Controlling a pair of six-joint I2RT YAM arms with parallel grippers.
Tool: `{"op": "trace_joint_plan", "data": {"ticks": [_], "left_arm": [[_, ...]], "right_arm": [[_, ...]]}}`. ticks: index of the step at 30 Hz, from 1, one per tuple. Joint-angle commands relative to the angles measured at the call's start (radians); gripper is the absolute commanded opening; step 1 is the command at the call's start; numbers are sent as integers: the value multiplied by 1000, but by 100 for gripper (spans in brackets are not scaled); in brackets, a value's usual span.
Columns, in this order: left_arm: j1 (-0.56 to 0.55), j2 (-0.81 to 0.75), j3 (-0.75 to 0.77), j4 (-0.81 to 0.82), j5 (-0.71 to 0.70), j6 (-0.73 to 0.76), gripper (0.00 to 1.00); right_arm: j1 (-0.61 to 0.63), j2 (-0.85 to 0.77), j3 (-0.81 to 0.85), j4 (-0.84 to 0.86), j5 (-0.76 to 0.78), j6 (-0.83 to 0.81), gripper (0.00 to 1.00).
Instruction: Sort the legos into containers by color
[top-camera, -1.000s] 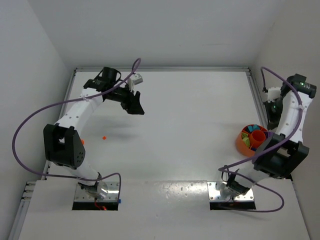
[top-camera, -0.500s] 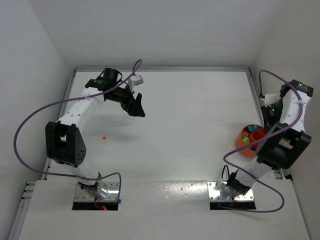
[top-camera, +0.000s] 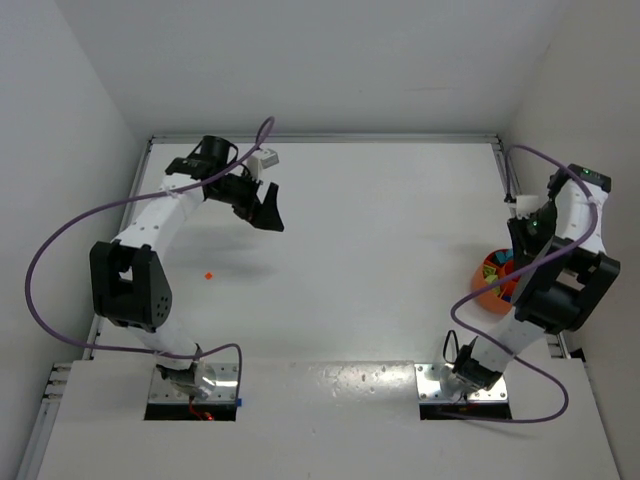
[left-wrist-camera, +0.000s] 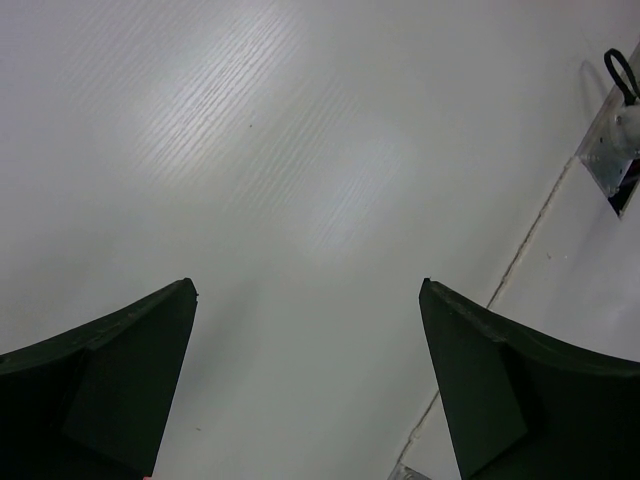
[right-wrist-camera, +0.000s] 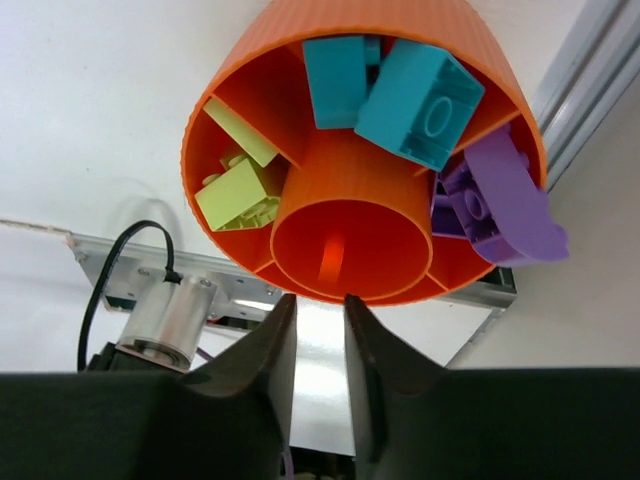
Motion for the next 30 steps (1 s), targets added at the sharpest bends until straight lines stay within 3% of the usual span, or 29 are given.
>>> {"op": "trace_joint_plan", "data": {"ticks": [1, 7, 13, 17, 21, 23, 27, 30], "left_arm": [[50, -20, 41, -10, -12, -4, 100], [108, -87, 1, 7, -34, 31, 100], [202, -164, -97, -133, -66, 205, 98], [287, -198, -206, -217, -155, 359, 69], [344, -242, -350, -202, -267, 403, 60], [354, -267, -437, -135, -343, 415, 60], [354, -291, -525, -42, -422, 478, 73], [354, -281, -559, 30, -462, 501, 74]], "right_arm": [[14, 2, -4, -57, -15, -2, 27], [36, 20, 70, -56, -35, 7, 30], [109, 0, 211, -56, -185, 7, 29], [227, 69, 281, -56, -317, 53, 29], [367, 172, 343, -21, -415, 131, 27], [440, 183, 352, 19, -415, 179, 27], [520, 233, 352, 101, -426, 232, 27], [556, 253, 340, 139, -437, 265, 27]]}}
